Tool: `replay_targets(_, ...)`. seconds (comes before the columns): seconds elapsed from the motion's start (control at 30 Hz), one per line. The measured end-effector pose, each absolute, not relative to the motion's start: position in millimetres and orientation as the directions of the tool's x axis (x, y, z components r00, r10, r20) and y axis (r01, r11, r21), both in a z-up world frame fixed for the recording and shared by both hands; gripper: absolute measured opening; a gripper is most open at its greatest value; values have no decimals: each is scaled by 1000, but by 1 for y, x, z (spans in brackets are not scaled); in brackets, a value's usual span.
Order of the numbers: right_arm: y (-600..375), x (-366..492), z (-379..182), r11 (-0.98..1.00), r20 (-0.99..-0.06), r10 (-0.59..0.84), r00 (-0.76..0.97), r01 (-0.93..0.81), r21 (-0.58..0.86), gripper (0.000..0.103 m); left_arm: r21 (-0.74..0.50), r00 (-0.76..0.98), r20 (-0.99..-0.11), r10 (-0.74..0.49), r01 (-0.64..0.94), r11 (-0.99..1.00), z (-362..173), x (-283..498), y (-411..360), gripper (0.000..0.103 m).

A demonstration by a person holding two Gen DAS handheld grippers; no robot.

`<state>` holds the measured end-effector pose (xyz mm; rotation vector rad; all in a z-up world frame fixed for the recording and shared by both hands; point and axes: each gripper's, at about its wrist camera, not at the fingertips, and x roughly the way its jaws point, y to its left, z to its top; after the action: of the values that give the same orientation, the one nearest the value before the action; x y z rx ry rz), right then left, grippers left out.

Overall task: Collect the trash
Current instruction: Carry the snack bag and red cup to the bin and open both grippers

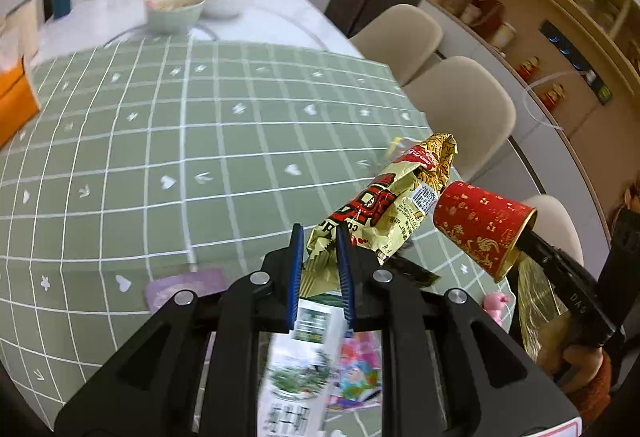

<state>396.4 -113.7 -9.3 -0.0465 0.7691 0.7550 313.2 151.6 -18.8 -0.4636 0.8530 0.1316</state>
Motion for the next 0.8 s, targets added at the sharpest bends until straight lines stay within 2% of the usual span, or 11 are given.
replay_targets(0.5, -229, 348, 40, 848, -564, 484, 669, -516, 116, 5, -285, 710, -691, -139, -90, 954, 40, 318, 57, 16)
replay_targets(0.8, -330, 317, 69, 938, -485, 333, 808, -336, 84, 5, -260, 743, -627, -234, 84, 962, 84, 338, -26, 16)
